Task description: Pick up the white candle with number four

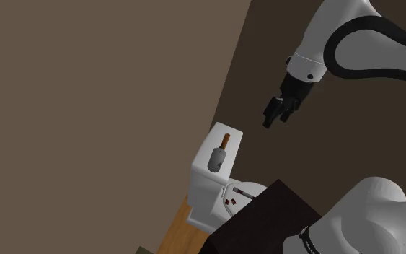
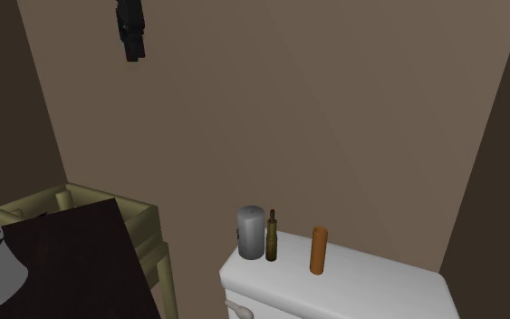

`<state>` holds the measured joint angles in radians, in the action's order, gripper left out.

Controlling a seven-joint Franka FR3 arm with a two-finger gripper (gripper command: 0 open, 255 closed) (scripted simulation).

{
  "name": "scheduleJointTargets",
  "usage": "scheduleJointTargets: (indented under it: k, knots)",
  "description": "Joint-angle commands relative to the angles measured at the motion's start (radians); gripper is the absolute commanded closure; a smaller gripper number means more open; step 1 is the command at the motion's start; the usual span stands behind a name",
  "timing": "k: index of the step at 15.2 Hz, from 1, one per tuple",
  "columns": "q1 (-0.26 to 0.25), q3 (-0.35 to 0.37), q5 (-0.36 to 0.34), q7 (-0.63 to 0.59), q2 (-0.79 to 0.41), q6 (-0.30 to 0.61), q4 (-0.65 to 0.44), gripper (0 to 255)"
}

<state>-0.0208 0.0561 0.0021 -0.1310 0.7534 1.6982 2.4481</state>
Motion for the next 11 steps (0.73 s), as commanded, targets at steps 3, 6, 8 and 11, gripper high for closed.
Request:
scheduleJointTargets:
  k: [3, 6, 8, 11]
  knots:
    - [0.007, -0.001, -0.007, -0.003, -0.024, 0.079, 0.048, 0]
    - [0.018, -0.003, -0.019, -0.008, -0.075, 0.202, 0.109, 0]
    - [0.028, -0.004, -0.028, -0.013, -0.118, 0.286, 0.142, 0]
    - [0.043, -0.005, -0.044, -0.022, -0.197, 0.415, 0.180, 0]
